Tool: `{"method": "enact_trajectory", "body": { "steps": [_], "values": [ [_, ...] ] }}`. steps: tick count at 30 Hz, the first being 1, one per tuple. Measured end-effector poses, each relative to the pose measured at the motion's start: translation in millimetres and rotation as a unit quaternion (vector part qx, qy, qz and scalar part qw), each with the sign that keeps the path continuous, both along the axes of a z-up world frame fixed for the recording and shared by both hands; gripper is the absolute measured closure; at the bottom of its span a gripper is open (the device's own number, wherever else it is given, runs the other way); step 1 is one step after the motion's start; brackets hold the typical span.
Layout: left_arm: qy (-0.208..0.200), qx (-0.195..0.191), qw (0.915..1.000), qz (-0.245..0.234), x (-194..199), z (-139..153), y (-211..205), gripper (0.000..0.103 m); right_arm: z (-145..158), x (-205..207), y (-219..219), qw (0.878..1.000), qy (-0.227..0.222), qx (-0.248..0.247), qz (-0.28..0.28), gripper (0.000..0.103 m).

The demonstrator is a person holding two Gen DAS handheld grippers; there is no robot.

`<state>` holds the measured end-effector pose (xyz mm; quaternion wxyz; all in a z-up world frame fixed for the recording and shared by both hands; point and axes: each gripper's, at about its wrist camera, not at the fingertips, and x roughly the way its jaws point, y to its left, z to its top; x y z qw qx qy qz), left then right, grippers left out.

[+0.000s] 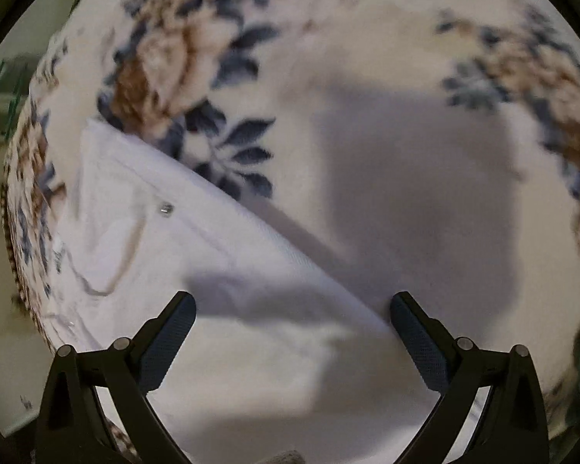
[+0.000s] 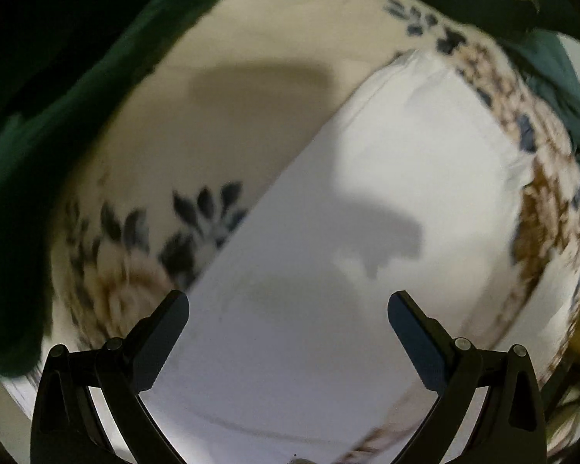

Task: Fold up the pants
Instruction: 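Move both grippers down toward the white pants' waistband and leg ends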

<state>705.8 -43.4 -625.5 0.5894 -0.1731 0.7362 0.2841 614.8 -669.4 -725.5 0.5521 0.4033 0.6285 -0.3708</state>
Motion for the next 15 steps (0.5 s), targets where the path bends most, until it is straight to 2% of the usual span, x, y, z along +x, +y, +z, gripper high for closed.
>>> {"method": "enact_trajectory", "body": {
  "steps": [3,7,8,10,11,12,13,14,15],
  "values": [
    [0.007,0.001,0.9999,0.008,2,-8,2,0.000,-21,16,-1,1.000,0.014,0.009,-0.021,0.000],
    [0.013,0.001,0.9999,0.005,5,-12,1,0.000,-39,28,5,0.999,0.040,0.006,-0.012,0.001],
    [0.008,0.000,1.0000,0.005,5,-11,1,0.002,-38,30,7,0.999,0.040,-0.001,-0.007,0.005],
    [-0.014,-0.003,0.9999,0.004,1,-3,2,0.010,-33,34,13,0.999,0.034,-0.018,0.010,0.020],
    [-0.028,-0.004,0.9996,0.003,-3,4,3,0.022,-29,38,18,0.999,0.033,-0.022,0.017,0.034],
    [-0.040,-0.004,0.9992,0.002,-7,11,4,0.039,-24,39,22,0.999,0.030,-0.027,0.031,0.051],
    [-0.053,-0.006,0.9986,-0.001,-13,19,5,0.053,-20,40,26,0.999,0.026,-0.027,0.039,0.061],
    [-0.078,-0.026,0.9966,-0.006,-18,25,5,0.085,-17,40,30,0.998,0.021,-0.024,0.047,0.079],
    [-0.090,-0.038,0.9952,-0.011,-22,32,6,0.087,-12,38,36,0.998,0.014,-0.020,0.052,0.085]
  ]
}}
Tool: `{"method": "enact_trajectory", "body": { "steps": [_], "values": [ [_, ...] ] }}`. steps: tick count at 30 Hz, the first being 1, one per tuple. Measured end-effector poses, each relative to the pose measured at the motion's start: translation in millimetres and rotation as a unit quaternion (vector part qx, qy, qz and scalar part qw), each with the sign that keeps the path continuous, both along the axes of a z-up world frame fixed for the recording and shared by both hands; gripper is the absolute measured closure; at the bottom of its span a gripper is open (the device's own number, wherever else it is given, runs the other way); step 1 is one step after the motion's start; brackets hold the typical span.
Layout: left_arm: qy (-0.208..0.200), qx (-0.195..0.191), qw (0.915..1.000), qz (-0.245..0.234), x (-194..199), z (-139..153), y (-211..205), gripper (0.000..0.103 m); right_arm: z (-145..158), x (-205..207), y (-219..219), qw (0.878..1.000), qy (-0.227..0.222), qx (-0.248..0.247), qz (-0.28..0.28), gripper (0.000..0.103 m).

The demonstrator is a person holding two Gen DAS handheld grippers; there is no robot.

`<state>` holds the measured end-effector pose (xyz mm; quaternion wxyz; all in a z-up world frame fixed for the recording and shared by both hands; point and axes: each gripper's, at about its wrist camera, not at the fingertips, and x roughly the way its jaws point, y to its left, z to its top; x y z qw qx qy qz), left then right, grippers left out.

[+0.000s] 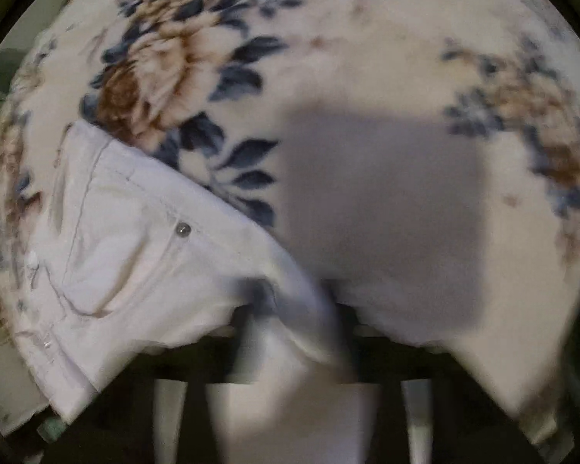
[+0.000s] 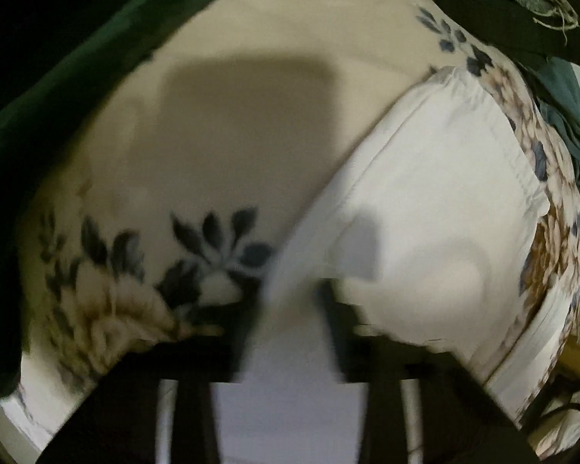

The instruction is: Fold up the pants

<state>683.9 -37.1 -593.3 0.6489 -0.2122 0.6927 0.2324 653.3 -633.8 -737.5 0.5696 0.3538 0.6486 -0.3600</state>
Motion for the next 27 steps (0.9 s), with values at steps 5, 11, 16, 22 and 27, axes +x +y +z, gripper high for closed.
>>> {"method": "enact_trajectory", "body": {
  "steps": [5,11,16,22,27],
  "values": [
    [-0.063,-0.064,0.9959,0.013,-29,32,34,0.095,35,-16,27,0.999,-0.031,-0.005,0.033,0.096],
    [-0.153,-0.119,0.9810,0.013,-92,98,64,0.095,95,-74,59,0.996,-0.082,-0.001,0.039,0.098],
    [-0.217,-0.158,0.9634,-0.007,-168,134,84,0.096,134,-161,54,0.993,-0.116,0.003,0.023,0.098],
    [-0.235,-0.191,0.9525,0.035,-262,140,96,0.099,145,-259,48,0.992,-0.111,0.000,0.060,0.098],
    [-0.189,-0.195,0.9600,0.068,-347,96,105,0.099,126,-333,51,0.995,-0.072,0.012,0.069,0.098]
  ]
}}
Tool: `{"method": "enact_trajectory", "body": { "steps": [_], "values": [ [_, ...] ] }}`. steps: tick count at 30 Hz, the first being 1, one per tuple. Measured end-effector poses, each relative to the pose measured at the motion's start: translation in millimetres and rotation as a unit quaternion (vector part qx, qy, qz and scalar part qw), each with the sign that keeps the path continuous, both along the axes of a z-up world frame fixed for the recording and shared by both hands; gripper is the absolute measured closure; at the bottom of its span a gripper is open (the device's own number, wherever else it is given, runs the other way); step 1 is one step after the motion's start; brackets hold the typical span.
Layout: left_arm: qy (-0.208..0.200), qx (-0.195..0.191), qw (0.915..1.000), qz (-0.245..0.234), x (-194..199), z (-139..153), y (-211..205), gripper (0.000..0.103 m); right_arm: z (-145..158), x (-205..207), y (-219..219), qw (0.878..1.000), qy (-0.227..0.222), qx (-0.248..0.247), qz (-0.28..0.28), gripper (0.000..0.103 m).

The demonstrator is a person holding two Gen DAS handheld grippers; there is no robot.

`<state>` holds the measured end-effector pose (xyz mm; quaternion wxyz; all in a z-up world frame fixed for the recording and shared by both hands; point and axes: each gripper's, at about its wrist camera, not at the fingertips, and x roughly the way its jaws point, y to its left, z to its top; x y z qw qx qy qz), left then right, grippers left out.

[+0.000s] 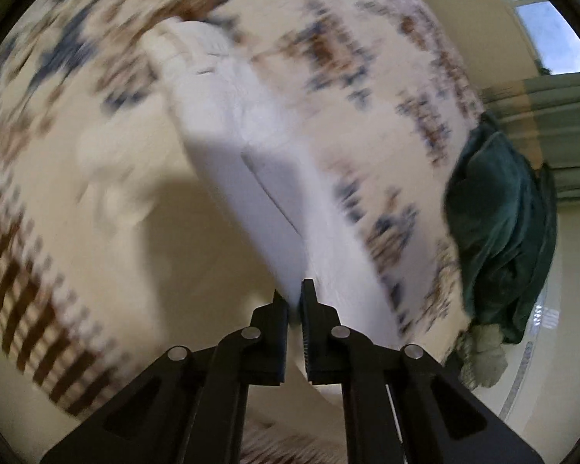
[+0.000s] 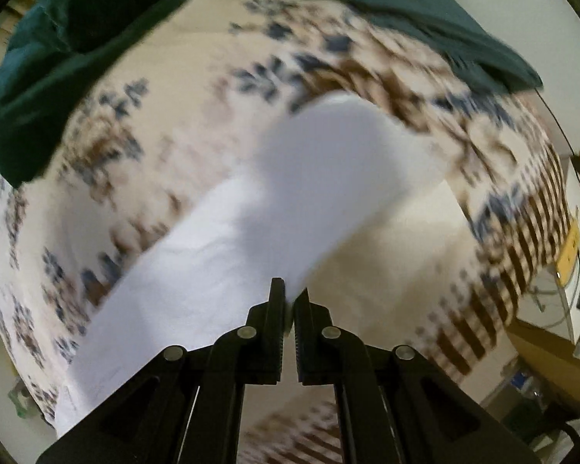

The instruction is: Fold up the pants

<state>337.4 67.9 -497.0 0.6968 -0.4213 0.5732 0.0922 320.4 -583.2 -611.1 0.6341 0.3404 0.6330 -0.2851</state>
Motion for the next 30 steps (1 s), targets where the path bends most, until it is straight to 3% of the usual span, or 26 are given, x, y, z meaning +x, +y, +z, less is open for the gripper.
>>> {"method": "enact_trajectory", "body": {
  "steps": [4,7,8,10,11,12,14,15,19,22,23,24,25,30],
  "values": [
    [0.059,-0.012,0.9980,0.016,-35,-56,2,0.098,-36,-26,0,0.999,0.026,0.005,0.018,0.098],
    [0.076,-0.031,0.9961,0.032,-49,-74,9,0.096,-58,-31,1,0.999,0.035,0.024,0.026,0.096],
    [0.076,-0.035,0.9957,0.038,-50,-73,11,0.096,-65,-33,1,0.998,0.035,0.042,0.024,0.092],
    [0.068,-0.041,0.9956,0.051,-51,-59,16,0.093,-73,-42,-2,0.997,0.045,0.068,0.014,0.069],
    [0.060,-0.039,0.9958,0.056,-57,-53,21,0.083,-73,-48,-3,0.996,0.035,0.082,0.005,0.051],
    [0.051,-0.032,0.9959,0.067,-60,-42,27,0.064,-72,-53,-2,0.996,0.028,0.090,-0.001,0.043],
    [0.035,-0.007,0.9961,0.080,-66,-28,39,0.036,-70,-65,1,0.994,0.012,0.109,-0.014,0.042],
    [0.030,0.009,0.9960,0.084,-65,-24,43,0.034,-71,-72,5,0.992,0.004,0.125,-0.019,0.042],
    [0.036,0.051,0.9913,0.116,-52,-35,73,0.034,-79,-85,23,0.985,-0.024,0.166,-0.035,0.042],
    [0.048,0.080,0.9866,0.134,-40,-53,92,0.035,-86,-88,43,0.984,-0.046,0.169,-0.039,0.045],
    [0.046,0.085,0.9858,0.137,-38,-57,97,0.044,-87,-88,48,0.984,-0.053,0.167,-0.042,0.061],
    [0.039,0.091,0.9855,0.138,-34,-61,100,0.072,-89,-88,53,0.984,-0.061,0.164,-0.044,0.089],
    [0.037,0.097,0.9851,0.137,-31,-64,103,0.079,-92,-89,58,0.986,-0.050,0.152,-0.042,0.100],
    [0.006,0.106,0.9834,0.147,-33,-59,105,0.091,-95,-100,66,0.990,-0.026,0.125,-0.054,0.103]
  ]
}}
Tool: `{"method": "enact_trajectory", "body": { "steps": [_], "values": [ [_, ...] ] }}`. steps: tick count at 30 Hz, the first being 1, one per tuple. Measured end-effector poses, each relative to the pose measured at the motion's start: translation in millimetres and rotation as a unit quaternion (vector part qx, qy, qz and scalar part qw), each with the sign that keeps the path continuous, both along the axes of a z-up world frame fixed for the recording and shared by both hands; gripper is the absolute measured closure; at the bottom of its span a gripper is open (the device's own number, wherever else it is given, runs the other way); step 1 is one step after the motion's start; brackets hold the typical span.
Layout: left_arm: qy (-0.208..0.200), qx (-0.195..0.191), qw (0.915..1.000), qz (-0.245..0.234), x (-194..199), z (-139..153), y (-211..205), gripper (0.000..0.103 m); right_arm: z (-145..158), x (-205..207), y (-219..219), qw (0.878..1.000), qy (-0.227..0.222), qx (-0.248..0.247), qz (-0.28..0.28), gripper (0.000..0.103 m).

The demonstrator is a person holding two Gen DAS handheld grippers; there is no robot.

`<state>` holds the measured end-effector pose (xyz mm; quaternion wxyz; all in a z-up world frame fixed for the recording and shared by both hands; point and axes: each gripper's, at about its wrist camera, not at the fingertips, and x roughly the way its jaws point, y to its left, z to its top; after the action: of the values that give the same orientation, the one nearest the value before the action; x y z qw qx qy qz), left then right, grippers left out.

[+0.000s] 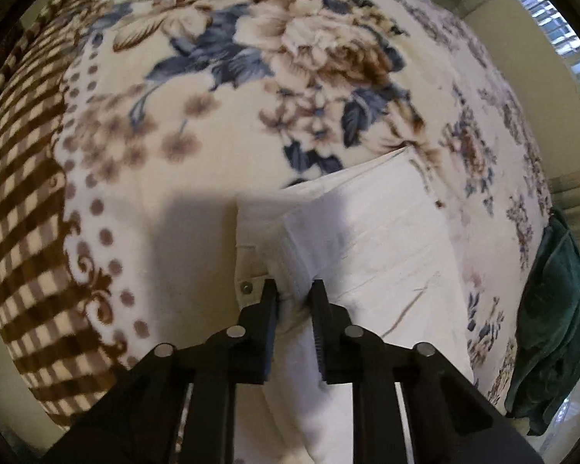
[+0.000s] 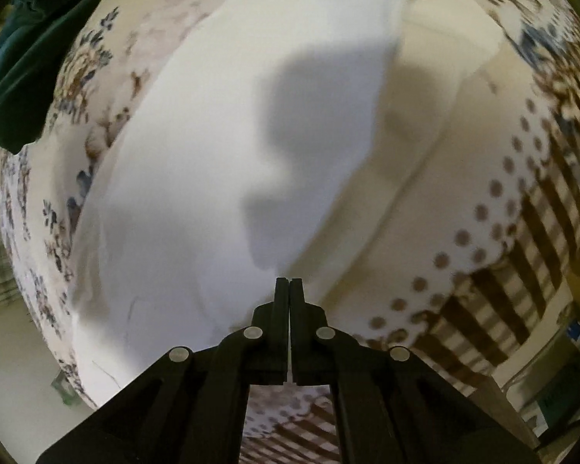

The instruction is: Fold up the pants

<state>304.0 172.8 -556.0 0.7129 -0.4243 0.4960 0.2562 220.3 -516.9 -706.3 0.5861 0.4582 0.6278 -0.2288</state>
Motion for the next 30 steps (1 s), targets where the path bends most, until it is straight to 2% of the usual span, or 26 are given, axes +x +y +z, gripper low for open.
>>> {"method": "enact_trajectory", "body": {
  "steps": [4,5,6,8,11,14,15,18,22,28,29,30],
  "values": [
    [-0.012,0.003,0.9998,-0.013,-4,13,4,0.091,3,-4,-2,0.999,-0.023,0.027,0.003,0.101],
    [-0.011,0.000,0.9999,-0.013,-5,12,6,0.091,-1,-5,-3,0.999,-0.027,0.045,-0.001,0.095],
    [-0.008,-0.004,0.9999,-0.012,-5,9,9,0.091,-6,-8,-6,0.997,-0.030,0.071,-0.009,0.078],
    [-0.001,-0.005,0.9999,-0.015,-4,4,11,0.091,-12,-7,-9,0.996,-0.035,0.081,-0.024,0.057],
    [0.002,-0.002,0.9998,-0.019,-2,1,11,0.091,-31,-1,-10,0.994,-0.026,0.090,-0.050,0.057],
    [0.003,0.004,0.9998,-0.021,-2,3,9,0.091,-38,4,-9,0.996,-0.028,0.059,-0.057,0.094],
    [0.003,0.005,0.9998,-0.021,-2,4,9,0.091,-37,5,-7,0.997,-0.027,0.048,-0.053,0.098],
    [0.005,0.007,0.9997,-0.022,-3,7,9,0.091,-15,8,0,0.999,-0.032,0.012,-0.024,0.099],
    [0.015,0.013,0.9993,-0.032,-2,6,9,0.091,9,4,10,0.999,-0.030,-0.012,0.018,0.099],
    [0.032,0.007,0.9989,-0.034,-1,-5,16,0.090,-18,4,10,1.000,-0.003,0.016,0.020,0.099],
    [0.034,0.001,0.9989,-0.032,-3,-7,18,0.087,-22,4,10,0.999,0.001,0.021,0.025,0.097],
    [0.033,-0.006,0.9990,-0.031,-4,-8,19,0.087,-24,2,8,0.999,0.002,0.029,0.025,0.088]
  ]
}}
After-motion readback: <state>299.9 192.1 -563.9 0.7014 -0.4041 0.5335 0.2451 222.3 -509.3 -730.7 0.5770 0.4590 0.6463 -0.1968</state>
